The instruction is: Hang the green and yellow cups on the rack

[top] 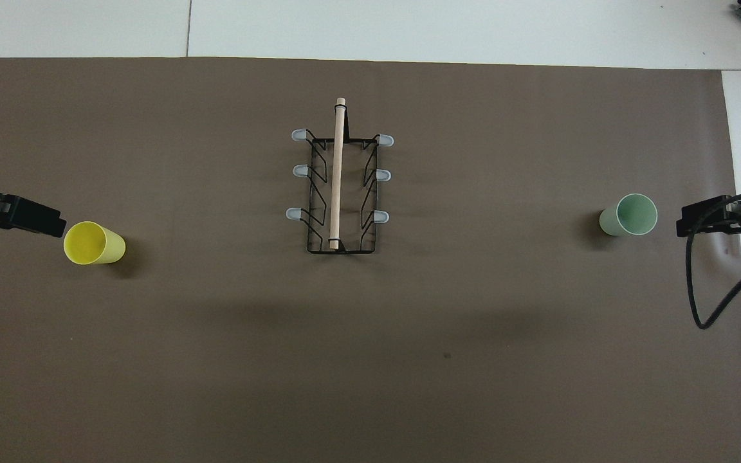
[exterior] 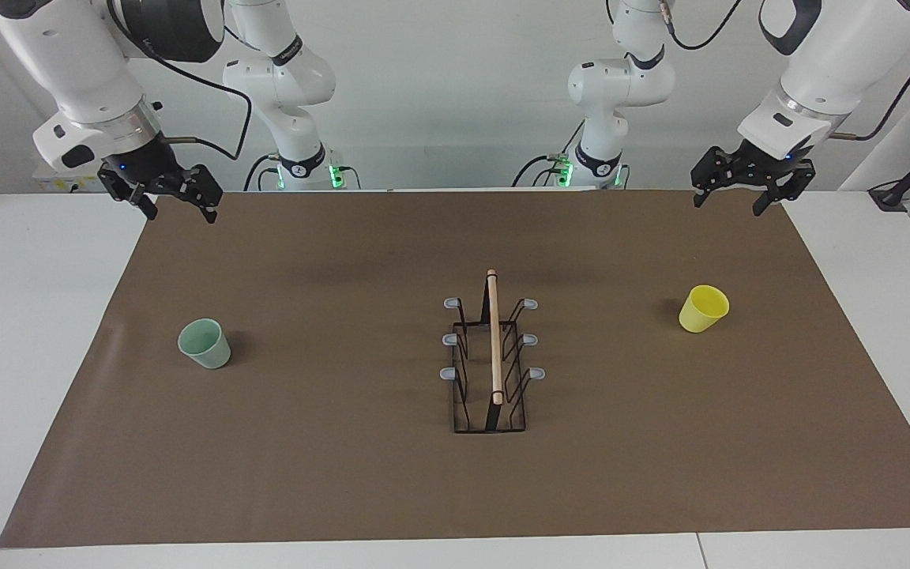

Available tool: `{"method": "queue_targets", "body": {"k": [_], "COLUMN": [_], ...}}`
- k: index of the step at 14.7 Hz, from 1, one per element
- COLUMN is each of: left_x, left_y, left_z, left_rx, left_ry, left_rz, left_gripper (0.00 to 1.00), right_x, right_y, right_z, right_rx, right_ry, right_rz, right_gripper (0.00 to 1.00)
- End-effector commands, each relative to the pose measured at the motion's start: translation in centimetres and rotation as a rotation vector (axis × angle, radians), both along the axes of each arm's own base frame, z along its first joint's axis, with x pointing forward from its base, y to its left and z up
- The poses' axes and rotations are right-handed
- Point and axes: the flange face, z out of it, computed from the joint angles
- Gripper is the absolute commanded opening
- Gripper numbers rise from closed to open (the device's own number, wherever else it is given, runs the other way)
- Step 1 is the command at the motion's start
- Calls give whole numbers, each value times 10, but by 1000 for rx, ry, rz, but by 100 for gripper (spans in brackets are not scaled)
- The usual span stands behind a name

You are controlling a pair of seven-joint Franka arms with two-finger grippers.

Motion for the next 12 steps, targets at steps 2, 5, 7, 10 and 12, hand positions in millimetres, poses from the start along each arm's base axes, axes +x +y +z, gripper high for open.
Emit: {"method": "queue_targets", "body": {"k": [2, 5, 7, 10, 12], "left_x": [-6, -7, -6, -7, -7], "left_y": [3, 4, 4, 4, 4], "left_z": [2, 1, 1, 1, 1], "left_rx": [15, 15, 15, 15, 15], "left_ry": [1, 5, 5, 5, 5], "left_rz": [-11, -6, -6, -6, -6], "left_gripper": [100, 100, 100, 100, 100], "right_x": [7, 7, 6, -3, 3], "right_y": [-1, -1, 1, 5, 2], "right_z": [4, 4, 4, -9, -16], "right_rx": [-16, -16, -11, 3, 0], "right_ry": [-36, -30, -32, -16, -62], "right_rz": [25, 26, 23, 24, 34], "right_gripper": [100, 100, 100, 100, 100]}}
